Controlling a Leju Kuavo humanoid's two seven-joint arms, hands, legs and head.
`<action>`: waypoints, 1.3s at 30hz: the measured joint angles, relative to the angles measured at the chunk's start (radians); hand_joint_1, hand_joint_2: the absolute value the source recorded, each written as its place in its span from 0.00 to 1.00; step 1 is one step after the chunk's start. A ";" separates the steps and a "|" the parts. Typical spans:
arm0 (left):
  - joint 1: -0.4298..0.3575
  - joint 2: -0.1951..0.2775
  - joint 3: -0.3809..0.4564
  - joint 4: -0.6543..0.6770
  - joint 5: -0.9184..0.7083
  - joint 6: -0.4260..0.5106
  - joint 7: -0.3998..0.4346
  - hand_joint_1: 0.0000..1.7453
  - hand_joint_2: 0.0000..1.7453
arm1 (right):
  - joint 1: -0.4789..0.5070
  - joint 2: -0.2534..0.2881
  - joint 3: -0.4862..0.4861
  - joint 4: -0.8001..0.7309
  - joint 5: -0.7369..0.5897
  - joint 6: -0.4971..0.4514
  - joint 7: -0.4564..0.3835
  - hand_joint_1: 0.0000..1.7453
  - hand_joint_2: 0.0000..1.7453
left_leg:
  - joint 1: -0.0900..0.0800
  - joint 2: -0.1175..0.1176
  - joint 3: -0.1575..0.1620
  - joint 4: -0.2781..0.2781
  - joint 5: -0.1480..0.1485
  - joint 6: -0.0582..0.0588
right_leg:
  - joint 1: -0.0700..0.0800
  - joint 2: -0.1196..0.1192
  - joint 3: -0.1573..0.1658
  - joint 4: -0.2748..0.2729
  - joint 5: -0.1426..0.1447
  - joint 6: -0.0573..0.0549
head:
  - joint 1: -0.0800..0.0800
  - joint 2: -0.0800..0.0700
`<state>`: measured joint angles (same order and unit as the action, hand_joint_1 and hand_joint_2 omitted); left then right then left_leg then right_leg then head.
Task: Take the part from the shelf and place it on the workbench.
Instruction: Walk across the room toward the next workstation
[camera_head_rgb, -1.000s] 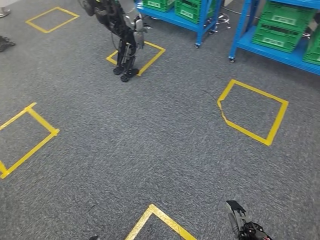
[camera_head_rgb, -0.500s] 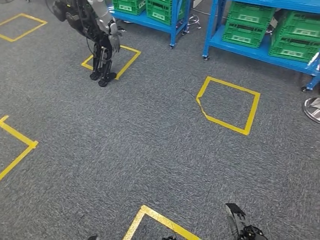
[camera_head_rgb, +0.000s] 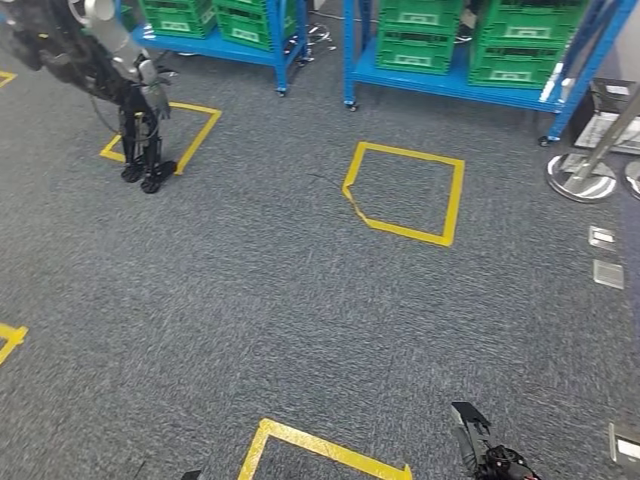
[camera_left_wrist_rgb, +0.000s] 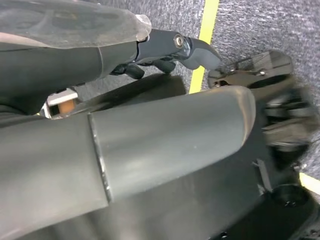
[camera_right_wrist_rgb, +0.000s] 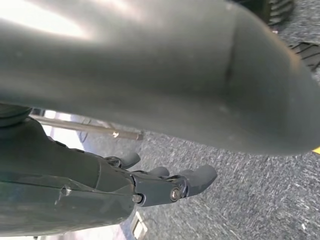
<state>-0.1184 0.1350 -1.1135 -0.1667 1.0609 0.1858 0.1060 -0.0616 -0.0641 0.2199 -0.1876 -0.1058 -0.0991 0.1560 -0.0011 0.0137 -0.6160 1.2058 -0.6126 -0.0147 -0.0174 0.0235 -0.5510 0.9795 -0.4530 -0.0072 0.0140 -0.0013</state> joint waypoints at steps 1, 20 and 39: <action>0.001 -0.001 -0.001 0.000 0.000 0.000 0.000 0.00 0.00 | 0.000 0.000 -0.001 0.000 0.000 0.000 0.000 0.00 0.00 | 0.000 -0.004 -0.023 0.045 -0.010 0.001 | 0.002 0.012 -0.002 0.000 0.001 -0.002 | -0.002 0.000; 0.006 -0.006 -0.003 0.000 0.011 -0.001 0.008 0.00 0.00 | 0.002 -0.002 -0.002 0.005 0.009 -0.019 -0.046 0.00 0.00 | 0.001 -0.009 0.116 -0.288 0.160 0.037 | -0.008 -0.022 -0.020 0.101 -0.050 0.058 | 0.031 0.000; 0.002 0.008 -0.003 0.000 0.007 -0.009 0.008 0.00 0.00 | 0.004 0.003 -0.002 0.005 0.000 -0.002 -0.041 0.00 0.00 | -0.003 -0.006 0.108 -0.285 0.162 0.047 | -0.002 -0.015 0.028 -0.015 -0.018 0.028 | -0.005 0.000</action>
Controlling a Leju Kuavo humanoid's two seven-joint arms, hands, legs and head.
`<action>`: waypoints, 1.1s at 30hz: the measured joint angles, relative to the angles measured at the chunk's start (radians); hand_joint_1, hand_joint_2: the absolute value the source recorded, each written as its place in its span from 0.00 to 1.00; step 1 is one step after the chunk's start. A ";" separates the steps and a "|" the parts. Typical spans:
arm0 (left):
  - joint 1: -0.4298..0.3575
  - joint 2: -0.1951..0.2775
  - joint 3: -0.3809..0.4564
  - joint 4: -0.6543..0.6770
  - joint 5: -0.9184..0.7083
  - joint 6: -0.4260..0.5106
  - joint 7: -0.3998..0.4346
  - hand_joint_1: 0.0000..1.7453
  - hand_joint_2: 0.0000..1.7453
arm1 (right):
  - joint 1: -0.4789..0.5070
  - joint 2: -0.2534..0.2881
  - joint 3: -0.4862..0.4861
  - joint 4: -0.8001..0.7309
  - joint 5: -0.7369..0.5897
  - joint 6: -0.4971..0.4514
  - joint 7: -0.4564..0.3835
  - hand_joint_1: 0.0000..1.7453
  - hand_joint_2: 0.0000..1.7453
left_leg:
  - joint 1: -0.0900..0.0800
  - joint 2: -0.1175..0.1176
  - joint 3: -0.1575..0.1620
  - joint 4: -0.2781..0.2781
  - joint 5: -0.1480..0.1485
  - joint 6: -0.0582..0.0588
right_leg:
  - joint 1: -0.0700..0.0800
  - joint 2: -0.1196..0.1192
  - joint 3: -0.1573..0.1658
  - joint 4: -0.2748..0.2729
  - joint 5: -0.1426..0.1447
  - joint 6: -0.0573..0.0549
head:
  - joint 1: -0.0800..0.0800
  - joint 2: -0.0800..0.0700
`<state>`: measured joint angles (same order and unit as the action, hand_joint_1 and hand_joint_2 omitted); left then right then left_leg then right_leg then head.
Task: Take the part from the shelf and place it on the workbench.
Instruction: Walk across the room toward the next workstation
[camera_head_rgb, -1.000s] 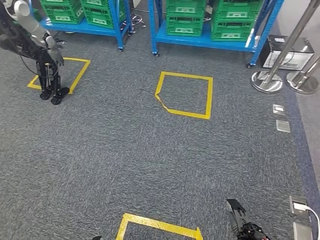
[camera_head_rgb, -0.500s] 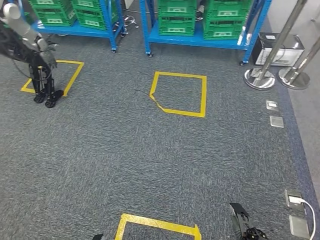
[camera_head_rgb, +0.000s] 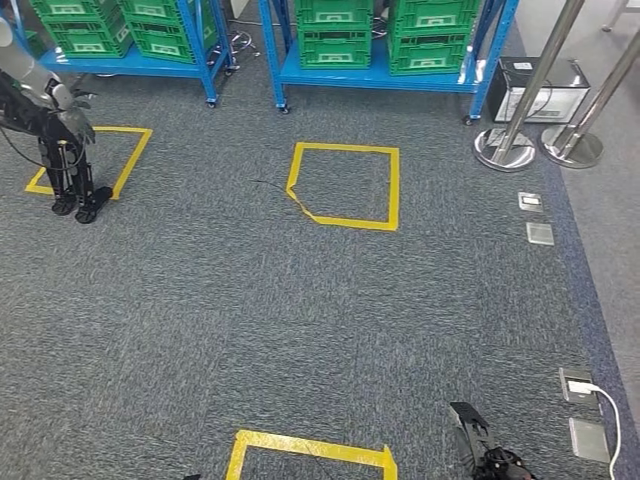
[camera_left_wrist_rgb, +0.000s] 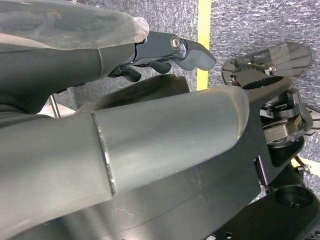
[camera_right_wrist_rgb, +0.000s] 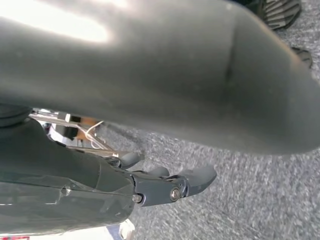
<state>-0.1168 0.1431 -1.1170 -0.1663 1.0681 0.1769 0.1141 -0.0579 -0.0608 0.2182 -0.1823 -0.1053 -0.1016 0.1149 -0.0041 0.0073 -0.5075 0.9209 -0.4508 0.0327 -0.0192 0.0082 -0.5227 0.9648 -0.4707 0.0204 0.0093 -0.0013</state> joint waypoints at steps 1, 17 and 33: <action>0.000 -0.001 0.000 0.000 -0.001 0.000 0.000 0.00 0.00 | 0.000 0.000 0.000 0.000 -0.003 0.000 0.001 0.00 0.00 | 0.004 0.004 0.012 -0.022 0.009 -0.001 | 0.003 0.001 0.003 -0.002 -0.001 0.004 | 0.001 0.000; -0.003 -0.002 -0.001 0.001 -0.018 -0.002 -0.004 0.00 0.00 | 0.002 0.004 -0.006 0.003 -0.034 0.004 0.008 0.00 0.00 | 0.043 0.049 0.029 0.040 -0.060 -0.081 | -0.021 -0.005 -0.049 0.051 0.001 0.007 | 0.020 0.000; -0.005 0.007 -0.005 0.000 -0.027 -0.023 -0.008 0.00 0.00 | 0.001 0.012 -0.010 0.002 -0.034 -0.013 -0.022 0.00 0.00 | -0.030 -0.004 0.035 -0.042 -0.021 0.034 | 0.015 0.038 -0.014 0.061 -0.013 0.001 | 0.004 0.000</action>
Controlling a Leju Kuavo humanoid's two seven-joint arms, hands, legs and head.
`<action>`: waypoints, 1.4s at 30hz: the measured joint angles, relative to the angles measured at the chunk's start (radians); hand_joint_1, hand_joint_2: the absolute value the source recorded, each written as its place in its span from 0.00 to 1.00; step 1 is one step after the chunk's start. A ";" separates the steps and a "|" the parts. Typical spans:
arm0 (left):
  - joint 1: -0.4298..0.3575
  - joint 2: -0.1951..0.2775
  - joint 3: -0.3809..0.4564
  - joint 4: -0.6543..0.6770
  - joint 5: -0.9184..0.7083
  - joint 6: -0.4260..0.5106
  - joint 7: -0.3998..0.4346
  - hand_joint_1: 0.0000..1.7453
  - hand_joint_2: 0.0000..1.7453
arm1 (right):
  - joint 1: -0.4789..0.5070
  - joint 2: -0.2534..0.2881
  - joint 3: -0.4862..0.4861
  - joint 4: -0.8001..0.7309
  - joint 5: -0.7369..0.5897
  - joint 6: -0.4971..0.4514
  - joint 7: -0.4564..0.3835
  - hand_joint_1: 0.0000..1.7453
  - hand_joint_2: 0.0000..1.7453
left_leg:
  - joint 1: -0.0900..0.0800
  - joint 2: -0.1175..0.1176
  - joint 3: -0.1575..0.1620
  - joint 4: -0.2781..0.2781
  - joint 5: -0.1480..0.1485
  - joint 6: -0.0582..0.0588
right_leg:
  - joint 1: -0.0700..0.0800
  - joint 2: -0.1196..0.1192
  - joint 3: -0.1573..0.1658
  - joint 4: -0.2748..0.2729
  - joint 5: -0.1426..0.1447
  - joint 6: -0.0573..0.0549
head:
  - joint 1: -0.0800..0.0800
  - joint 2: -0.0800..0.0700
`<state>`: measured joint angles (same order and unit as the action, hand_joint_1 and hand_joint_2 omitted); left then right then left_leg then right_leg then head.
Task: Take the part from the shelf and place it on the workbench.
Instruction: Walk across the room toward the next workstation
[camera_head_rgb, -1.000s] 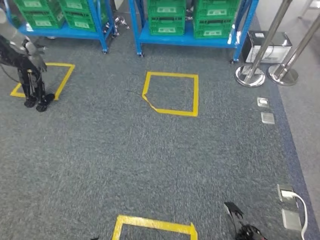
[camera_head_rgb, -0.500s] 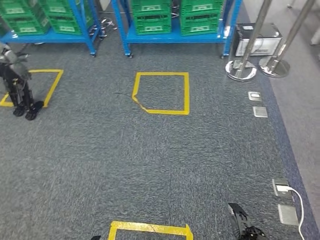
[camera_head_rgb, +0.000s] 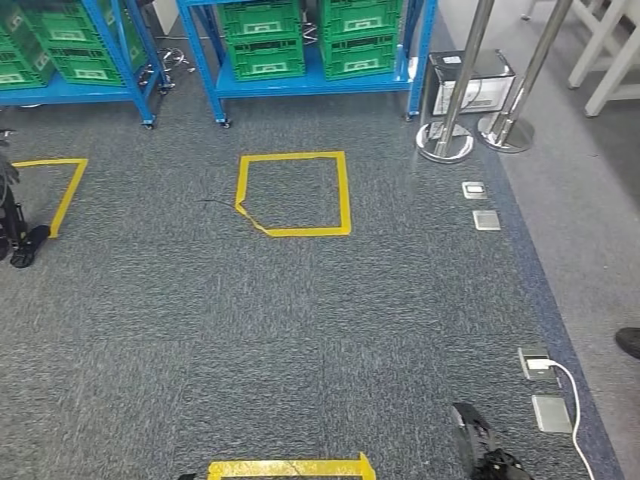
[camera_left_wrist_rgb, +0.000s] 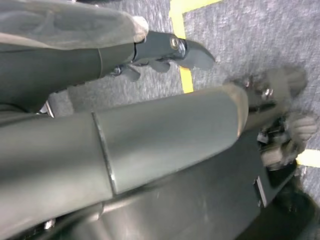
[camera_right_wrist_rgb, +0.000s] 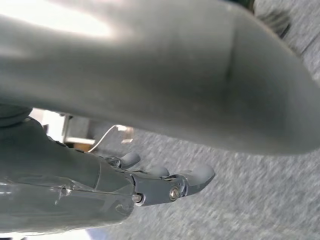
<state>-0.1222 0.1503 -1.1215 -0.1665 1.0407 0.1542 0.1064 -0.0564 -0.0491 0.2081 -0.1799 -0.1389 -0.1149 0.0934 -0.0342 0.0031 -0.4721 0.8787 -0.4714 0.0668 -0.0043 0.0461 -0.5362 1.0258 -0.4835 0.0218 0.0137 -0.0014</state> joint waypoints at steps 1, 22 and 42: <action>0.000 -0.001 0.000 0.000 0.000 -0.001 0.000 0.00 0.00 | -0.001 0.000 0.000 0.000 0.000 0.000 0.000 0.00 0.00 | 0.003 0.003 0.013 -0.005 0.000 0.000 | -0.001 -0.013 -0.019 0.042 -0.024 0.004 | 0.002 0.000; 0.004 -0.006 -0.022 0.000 -0.001 0.010 -0.003 0.00 0.00 | -0.001 -0.003 0.000 0.005 0.000 0.001 -0.010 0.00 0.00 | 0.054 0.004 -0.149 0.346 -0.137 -0.098 | -0.029 -0.025 -0.021 -0.036 0.027 -0.022 | -0.005 0.000; 0.004 -0.008 -0.023 0.000 0.010 0.011 0.000 0.00 0.00 | -0.001 -0.005 0.001 0.005 0.000 0.010 -0.016 0.00 0.00 | 0.027 -0.013 -0.077 0.077 0.009 -0.047 | -0.031 -0.009 0.014 -0.067 0.018 0.021 | 0.014 0.000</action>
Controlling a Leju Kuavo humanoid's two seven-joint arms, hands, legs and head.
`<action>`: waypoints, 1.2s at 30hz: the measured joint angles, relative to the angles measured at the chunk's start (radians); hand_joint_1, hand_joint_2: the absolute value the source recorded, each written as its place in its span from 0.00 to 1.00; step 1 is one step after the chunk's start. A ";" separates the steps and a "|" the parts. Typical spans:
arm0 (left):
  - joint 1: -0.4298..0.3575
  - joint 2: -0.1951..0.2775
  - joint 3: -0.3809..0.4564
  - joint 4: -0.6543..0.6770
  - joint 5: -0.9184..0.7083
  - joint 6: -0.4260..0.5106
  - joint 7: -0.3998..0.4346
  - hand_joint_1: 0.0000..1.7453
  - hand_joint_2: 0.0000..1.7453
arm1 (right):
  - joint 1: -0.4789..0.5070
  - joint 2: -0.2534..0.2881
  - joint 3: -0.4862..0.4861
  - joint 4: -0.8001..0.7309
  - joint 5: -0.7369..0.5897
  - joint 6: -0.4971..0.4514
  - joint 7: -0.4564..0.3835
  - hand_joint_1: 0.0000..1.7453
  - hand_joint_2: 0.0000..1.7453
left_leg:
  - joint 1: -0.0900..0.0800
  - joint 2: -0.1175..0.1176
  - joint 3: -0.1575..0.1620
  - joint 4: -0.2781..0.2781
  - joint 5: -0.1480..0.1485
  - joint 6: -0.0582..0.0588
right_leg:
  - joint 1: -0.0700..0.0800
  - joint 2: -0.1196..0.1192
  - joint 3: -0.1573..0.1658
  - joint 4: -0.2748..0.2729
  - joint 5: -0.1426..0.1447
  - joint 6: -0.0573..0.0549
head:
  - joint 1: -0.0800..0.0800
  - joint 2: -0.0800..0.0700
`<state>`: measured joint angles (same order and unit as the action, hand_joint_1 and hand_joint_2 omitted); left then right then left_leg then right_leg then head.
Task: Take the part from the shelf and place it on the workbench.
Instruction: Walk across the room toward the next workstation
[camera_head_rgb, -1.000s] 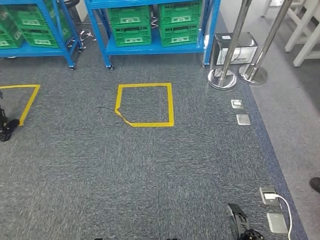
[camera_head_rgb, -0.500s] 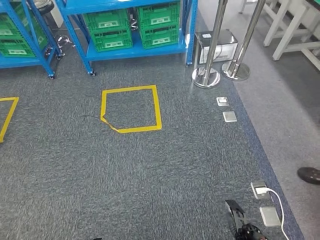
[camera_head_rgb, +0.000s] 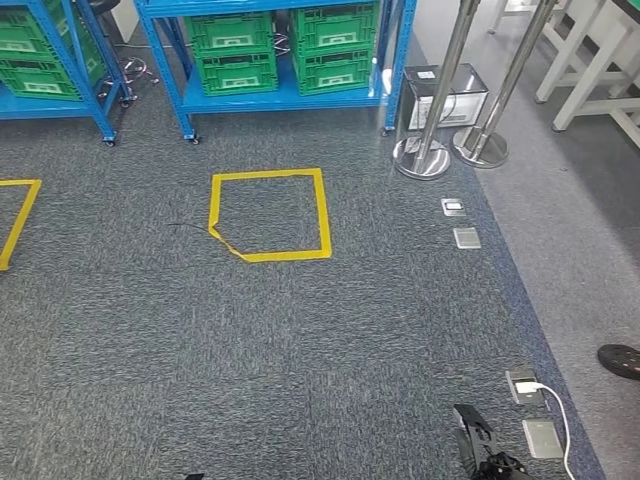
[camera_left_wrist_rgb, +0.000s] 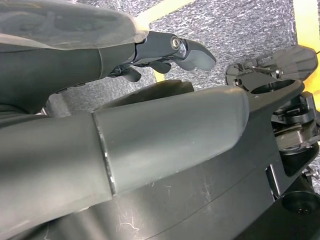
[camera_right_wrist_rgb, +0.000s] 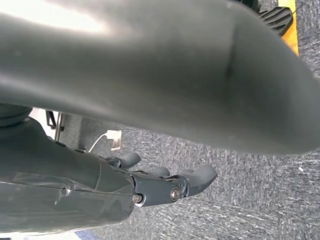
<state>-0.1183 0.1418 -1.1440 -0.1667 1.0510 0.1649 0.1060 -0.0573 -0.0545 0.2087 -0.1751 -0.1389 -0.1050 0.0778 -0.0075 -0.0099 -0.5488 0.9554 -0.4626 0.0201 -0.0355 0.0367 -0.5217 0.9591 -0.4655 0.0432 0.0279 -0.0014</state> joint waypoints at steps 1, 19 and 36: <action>0.000 0.001 0.000 0.000 0.000 0.000 0.000 0.00 0.00 | 0.000 0.000 0.000 0.000 0.000 0.000 0.000 0.00 0.00 | 0.001 0.000 0.005 -0.006 -0.002 0.006 | -0.001 0.000 0.002 0.005 0.002 0.005 | 0.000 0.000; 0.000 0.001 0.000 0.001 0.000 -0.005 0.000 0.00 0.00 | 0.003 0.001 0.000 0.000 0.000 0.006 -0.010 0.00 0.00 | 0.024 0.008 0.065 0.076 -0.064 -0.040 | 0.009 -0.027 -0.043 0.039 -0.003 -0.039 | 0.011 0.000; 0.003 0.005 -0.001 0.002 0.010 0.001 0.008 0.00 0.00 | 0.000 0.010 0.001 0.000 0.003 0.010 -0.012 0.00 0.00 | -0.017 0.011 0.010 -0.082 0.063 0.033 | 0.035 -0.025 0.030 0.121 -0.147 -0.029 | -0.008 0.000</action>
<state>-0.1155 0.1473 -1.1448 -0.1652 1.0611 0.1657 0.1144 -0.0568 -0.0445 0.2100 -0.1750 -0.1356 -0.0948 0.0657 -0.0245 0.0015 -0.5386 0.8732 -0.3994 0.0533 -0.0005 0.0116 -0.4919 1.0799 -0.6124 0.0140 0.0196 -0.0014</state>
